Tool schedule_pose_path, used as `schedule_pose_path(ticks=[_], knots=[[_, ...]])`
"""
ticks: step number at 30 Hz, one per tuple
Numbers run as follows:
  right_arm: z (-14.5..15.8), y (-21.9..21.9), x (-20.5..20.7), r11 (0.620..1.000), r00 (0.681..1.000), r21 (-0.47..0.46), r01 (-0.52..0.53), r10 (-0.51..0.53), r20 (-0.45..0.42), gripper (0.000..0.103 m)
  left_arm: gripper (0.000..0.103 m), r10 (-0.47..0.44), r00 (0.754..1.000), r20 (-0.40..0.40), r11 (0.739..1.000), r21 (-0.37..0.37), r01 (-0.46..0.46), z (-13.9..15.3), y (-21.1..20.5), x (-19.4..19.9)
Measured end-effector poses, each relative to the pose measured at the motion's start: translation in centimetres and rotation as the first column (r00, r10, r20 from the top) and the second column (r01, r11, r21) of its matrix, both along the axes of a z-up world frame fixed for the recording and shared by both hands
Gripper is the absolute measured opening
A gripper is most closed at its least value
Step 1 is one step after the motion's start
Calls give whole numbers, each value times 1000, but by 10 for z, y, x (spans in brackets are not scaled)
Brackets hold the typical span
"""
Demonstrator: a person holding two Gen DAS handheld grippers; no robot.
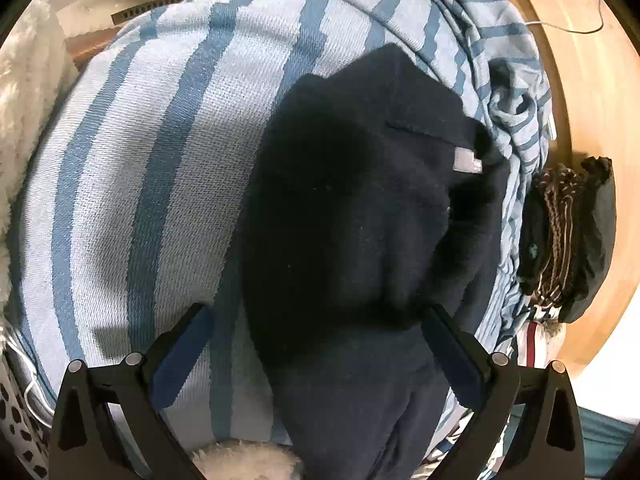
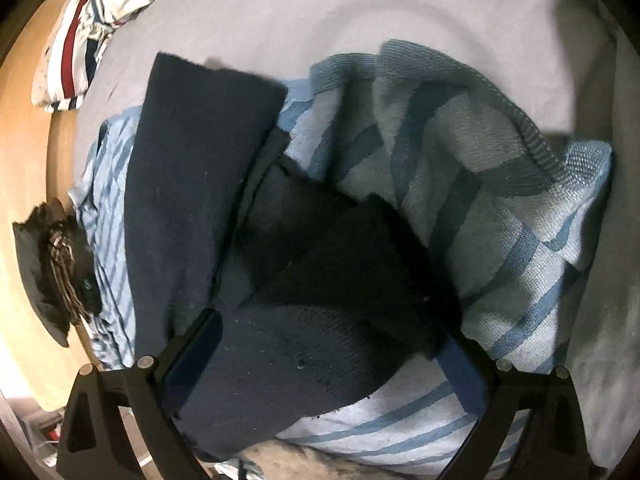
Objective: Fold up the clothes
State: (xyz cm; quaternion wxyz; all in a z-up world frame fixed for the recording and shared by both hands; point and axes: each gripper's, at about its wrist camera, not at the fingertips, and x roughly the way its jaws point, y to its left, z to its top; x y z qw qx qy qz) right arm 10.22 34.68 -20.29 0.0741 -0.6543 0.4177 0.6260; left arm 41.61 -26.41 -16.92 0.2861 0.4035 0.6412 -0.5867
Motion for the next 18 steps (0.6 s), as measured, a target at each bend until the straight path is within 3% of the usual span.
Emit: schedule_pose_path(ticks=[8, 11, 15, 18], knots=[[28, 5, -4, 998, 994, 30, 53, -50, -94, 103, 102, 21, 1000, -24, 999, 35, -20, -11, -5, 9], [27, 1, -19, 994, 990, 52, 94, -88, -112, 103, 103, -1, 1000, -7, 1000, 17, 1, -11, -3, 8], [6, 3, -18, 992, 991, 12, 128, -128, -49, 103, 102, -41, 999, 22, 999, -31, 42, -9, 3, 6], [-17, 1, -14, 989, 989, -29, 147, -147, 12, 103, 102, -17, 1000, 9, 999, -36, 17, -10, 4, 12]])
